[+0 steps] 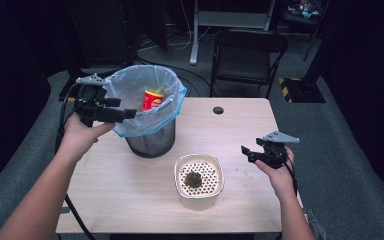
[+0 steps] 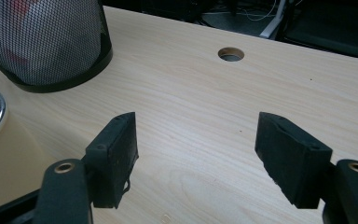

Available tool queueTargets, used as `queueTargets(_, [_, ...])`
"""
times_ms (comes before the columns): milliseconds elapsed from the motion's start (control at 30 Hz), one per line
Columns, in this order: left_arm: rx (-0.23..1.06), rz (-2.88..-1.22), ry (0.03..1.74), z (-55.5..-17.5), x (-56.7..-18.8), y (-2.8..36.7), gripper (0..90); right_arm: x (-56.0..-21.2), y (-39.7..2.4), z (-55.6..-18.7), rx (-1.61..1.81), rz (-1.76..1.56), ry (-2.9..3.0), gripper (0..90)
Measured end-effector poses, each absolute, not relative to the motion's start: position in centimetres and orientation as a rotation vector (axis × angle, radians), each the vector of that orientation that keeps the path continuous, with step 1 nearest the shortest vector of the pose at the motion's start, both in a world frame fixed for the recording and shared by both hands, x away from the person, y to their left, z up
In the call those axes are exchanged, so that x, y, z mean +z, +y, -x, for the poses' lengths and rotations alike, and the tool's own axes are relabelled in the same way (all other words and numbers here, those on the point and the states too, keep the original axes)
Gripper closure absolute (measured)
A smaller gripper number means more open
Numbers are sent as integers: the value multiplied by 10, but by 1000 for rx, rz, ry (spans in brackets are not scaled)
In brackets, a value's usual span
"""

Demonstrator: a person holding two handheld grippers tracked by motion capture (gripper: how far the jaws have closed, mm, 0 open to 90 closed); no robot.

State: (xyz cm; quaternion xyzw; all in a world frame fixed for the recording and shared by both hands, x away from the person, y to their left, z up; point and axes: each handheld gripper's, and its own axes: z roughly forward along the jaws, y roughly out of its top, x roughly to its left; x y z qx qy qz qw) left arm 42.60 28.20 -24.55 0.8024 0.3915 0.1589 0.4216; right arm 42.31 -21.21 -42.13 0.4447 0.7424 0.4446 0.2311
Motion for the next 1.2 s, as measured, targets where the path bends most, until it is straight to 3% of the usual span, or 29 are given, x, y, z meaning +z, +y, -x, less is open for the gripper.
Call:
queueTargets(333, [358, -2027, 924, -388, -276, 287, 254, -422, -213, -423, 1216, -1227, 2040, 293])
queueTargets(667, [349, -2053, 979, -365, -347, 299, 255, -424, -213, -423, 1213, -1239, 2044, 292])
queueTargets(1200, [370, -1916, 1127, -355, -447, 329, 256, -430, -215, -426, 1189, -1250, 2063, 293])
